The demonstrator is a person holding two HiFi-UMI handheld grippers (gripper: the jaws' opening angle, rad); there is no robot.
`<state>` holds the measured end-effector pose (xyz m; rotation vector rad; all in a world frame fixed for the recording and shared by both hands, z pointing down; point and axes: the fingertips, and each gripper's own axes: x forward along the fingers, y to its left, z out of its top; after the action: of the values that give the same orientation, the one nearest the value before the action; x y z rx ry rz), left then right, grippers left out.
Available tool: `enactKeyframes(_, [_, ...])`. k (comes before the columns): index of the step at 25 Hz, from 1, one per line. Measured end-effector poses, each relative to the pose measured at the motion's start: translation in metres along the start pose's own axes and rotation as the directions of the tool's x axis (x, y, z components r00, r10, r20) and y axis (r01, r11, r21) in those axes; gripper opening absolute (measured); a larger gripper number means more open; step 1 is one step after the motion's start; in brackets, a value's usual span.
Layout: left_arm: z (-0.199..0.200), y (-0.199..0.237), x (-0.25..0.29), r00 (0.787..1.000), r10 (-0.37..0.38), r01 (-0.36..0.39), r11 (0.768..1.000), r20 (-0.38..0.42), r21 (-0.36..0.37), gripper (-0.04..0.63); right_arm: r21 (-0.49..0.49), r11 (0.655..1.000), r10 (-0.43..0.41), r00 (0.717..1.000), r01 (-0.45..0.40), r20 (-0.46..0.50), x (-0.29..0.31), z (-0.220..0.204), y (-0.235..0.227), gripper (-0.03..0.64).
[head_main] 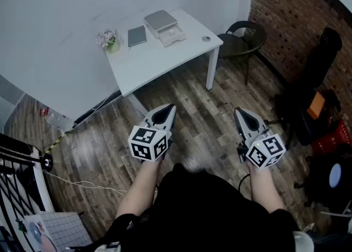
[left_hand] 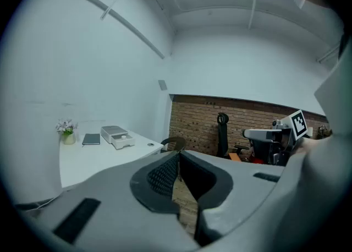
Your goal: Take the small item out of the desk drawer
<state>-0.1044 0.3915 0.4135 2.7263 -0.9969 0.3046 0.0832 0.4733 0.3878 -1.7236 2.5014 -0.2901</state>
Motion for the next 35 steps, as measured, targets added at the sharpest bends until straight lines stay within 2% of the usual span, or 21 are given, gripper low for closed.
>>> enactKeyframes(10, [0.01,0.002,-0.005,0.999,0.03,-0.03,1.0,0.016,0.009,0.02,0.012,1.0,-0.012,0.999,0.012,0.04,-0.014,0.014,-0.015,0.003])
enactKeyframes(15, [0.005,0.004,-0.016,0.999,0.052,-0.052,0.998,-0.005,0.028,0.02,0.055,0.998,-0.017,1.0,0.016,0.025,-0.026,0.003,-0.023,0.003])
enactKeyframes(18, [-0.007,0.009,-0.022,0.998,0.067,-0.067,0.998,-0.016,0.004,0.02,0.095,0.995,-0.008,1.0,0.006,0.021,-0.027,-0.008,-0.022,0.003])
enactKeyframes(21, [-0.018,0.018,-0.018,0.997,0.066,-0.067,0.997,-0.03,-0.024,0.02,0.096,0.995,-0.002,1.0,0.0,0.021,-0.018,-0.012,-0.018,0.003])
enactKeyframes(28, [-0.024,0.061,0.023,0.998,0.048,-0.051,0.996,-0.045,-0.067,0.02,0.117,0.993,-0.013,0.999,0.017,-0.036,0.031,-0.026,-0.035,0.003])
enactKeyframes(35, [-0.001,0.142,0.09,0.998,0.028,-0.033,0.996,-0.058,-0.082,0.02,0.129,0.989,-0.062,0.993,0.075,-0.102,0.118,-0.03,-0.074,0.003])
